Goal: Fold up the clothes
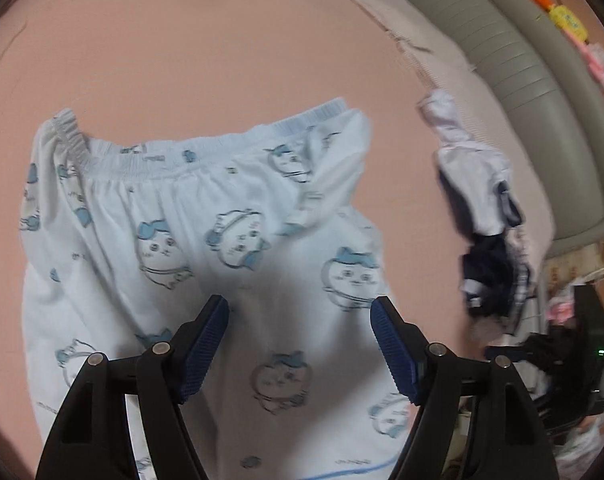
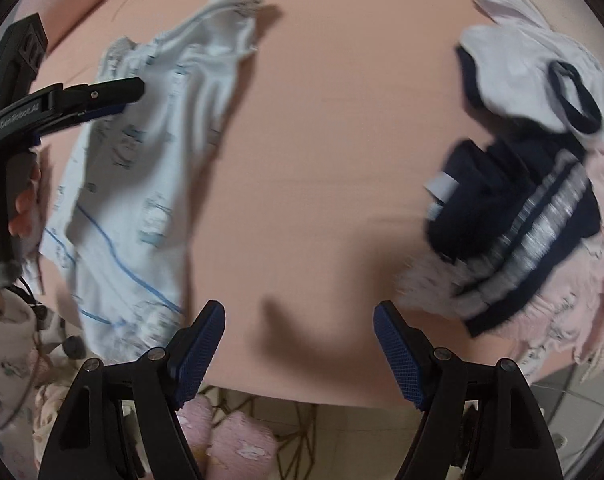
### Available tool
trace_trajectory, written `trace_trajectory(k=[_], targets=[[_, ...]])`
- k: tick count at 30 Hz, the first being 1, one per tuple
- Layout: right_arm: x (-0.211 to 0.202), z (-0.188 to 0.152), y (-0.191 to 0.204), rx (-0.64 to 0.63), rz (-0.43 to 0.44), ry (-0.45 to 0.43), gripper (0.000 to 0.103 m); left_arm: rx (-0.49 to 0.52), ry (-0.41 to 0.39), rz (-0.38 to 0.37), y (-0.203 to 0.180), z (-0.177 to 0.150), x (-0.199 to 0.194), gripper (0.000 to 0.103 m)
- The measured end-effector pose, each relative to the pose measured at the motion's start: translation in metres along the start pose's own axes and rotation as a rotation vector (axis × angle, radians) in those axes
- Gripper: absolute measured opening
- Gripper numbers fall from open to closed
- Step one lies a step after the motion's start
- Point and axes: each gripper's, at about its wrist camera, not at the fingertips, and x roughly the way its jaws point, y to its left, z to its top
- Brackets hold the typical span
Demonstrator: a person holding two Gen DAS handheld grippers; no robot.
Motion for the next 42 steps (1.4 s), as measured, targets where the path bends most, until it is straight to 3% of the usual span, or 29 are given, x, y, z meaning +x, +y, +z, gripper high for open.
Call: trace_trajectory(k=[7, 12, 17, 18, 20, 24, 27, 31, 32, 34, 37, 40, 42], targets=[[0.001, -0.017, -0.02, 0.053, -0.007, 0.034, 0.077, -0.072, 0.027, -0.123, 0.018, -0.002, 0.001, 0.072], [0.002, -0.034, -0.025, 0.097, 0.016, 0.046, 0.077, -0.029, 0.015, -0.191, 0.012, -0.013, -0.003, 0.072], [0.002, -0.038, -0.031, 0.15, 0.043, 0.045, 0.077, 0.006, 0.066, -0.224, 0.005, -0.034, -0.001, 0.072], [0.001, -0.038, -0.031, 0.157, 0.041, 0.043, 0.077, 0.016, 0.077, -0.223, 0.005, -0.039, -0.002, 0.072], [0.0, -0.038, -0.029, 0.154, 0.03, 0.042, 0.077, 0.067, 0.075, -0.133, 0.006, -0.049, -0.006, 0.072], [-0.003, -0.033, -0.015, 0.122, 0.017, 0.028, 0.077, 0.117, 0.045, -0.044, 0.013, -0.057, -0.013, 0.072], [-0.012, -0.02, -0.002, 0.109, 0.025, 0.01, 0.077, 0.104, 0.043, -0.078, 0.018, -0.058, -0.016, 0.072], [-0.029, 0.015, 0.016, 0.089, 0.012, 0.0, 0.077, 0.113, 0.043, -0.055, 0.013, -0.061, -0.007, 0.072], [-0.034, 0.025, 0.021, 0.082, 0.001, -0.005, 0.077, 0.113, 0.03, -0.057, 0.011, -0.063, -0.008, 0.07], [-0.042, 0.045, 0.028, 0.081, -0.019, -0.012, 0.077, 0.104, 0.013, -0.073, 0.007, -0.064, -0.009, 0.045], [-0.046, 0.073, 0.035, 0.147, 0.044, -0.008, 0.077, 0.086, 0.001, -0.085, 0.003, -0.065, -0.005, 0.031], [-0.042, 0.076, 0.037, 0.263, 0.135, 0.057, 0.077, 0.096, -0.013, -0.056, 0.002, -0.068, -0.003, 0.025], [-0.034, 0.117, 0.056, 0.336, 0.186, 0.109, 0.077, 0.088, -0.017, -0.054, 0.003, -0.069, -0.003, 0.023]])
